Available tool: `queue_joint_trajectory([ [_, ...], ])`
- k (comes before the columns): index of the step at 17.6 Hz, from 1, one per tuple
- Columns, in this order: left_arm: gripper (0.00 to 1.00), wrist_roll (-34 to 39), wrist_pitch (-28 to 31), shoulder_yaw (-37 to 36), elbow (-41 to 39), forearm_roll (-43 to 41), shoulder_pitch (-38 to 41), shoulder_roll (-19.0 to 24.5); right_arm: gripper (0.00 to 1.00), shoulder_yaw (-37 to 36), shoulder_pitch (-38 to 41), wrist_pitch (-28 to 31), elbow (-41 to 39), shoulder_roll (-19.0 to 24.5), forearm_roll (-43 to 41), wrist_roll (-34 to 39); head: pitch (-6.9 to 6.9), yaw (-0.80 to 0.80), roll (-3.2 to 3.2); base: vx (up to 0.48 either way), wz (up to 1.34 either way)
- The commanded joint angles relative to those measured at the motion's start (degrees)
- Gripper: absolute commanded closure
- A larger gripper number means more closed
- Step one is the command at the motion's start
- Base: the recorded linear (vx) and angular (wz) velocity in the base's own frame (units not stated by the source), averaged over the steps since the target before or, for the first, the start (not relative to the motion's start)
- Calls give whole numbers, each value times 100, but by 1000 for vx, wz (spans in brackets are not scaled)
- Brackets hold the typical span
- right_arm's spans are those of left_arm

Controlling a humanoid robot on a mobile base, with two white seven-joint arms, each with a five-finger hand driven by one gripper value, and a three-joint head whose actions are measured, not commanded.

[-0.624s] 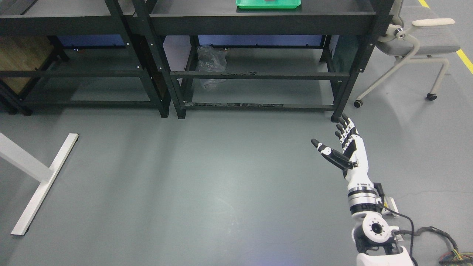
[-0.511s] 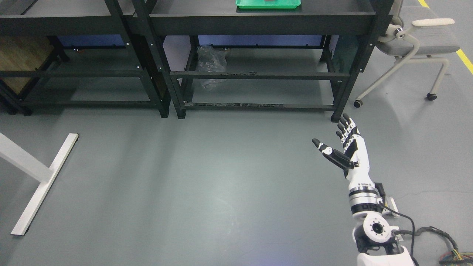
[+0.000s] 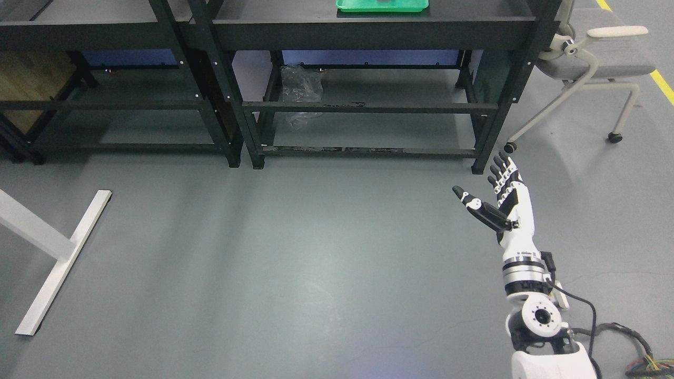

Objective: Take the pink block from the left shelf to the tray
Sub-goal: 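Raise the right hand while driving toward the black shelf, then approach the green tray on the shelf, right hand raised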

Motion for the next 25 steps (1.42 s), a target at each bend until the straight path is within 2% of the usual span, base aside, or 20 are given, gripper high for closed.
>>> queue_joint_trajectory([
  [1,0,2,-4,0,-100,0,0,100,0,-121,-19,-53,-7,-99,-93,-34,0,0,0,0,0],
  [7,0,2,-4,0,-100,0,0,100,0,-190,-151,219,-16,-99,-208,-52,0,0,0,-4,0],
  [9,0,2,-4,0,-100,0,0,100,0,-340,-151,106,-25,-99,-235,27,0,0,0,0,0],
  [12,0,2,5,0,-100,0,0,100,0,-341,-151,-1298,-200,-99,-226,19,0,0,0,22,0],
  [13,0,2,-4,0,-100,0,0,100,0,-341,-160,-1606,-279,-99,-226,19,0,0,0,22,0],
  [14,0,2,-4,0,-100,0,0,100,0,-341,-186,-1644,-297,-99,-226,27,0,0,0,42,0],
  [16,0,2,-4,0,-100,0,0,100,0,-349,-335,-1444,-297,-99,-209,28,0,0,0,48,0],
  [18,0,2,-4,0,-100,0,0,100,0,-349,-528,-646,-297,-99,-34,19,0,0,0,71,0],
  [19,0,2,5,0,-100,0,0,100,0,-349,-607,-434,-297,-99,298,-51,0,0,0,87,0],
  [22,0,2,5,0,-100,0,0,100,0,-323,-626,-467,-271,-99,1554,-148,0,0,0,118,9],
  [25,0,2,5,0,-100,0,0,100,0,-253,-608,-432,-262,-99,2303,-472,0,0,0,154,57],
])
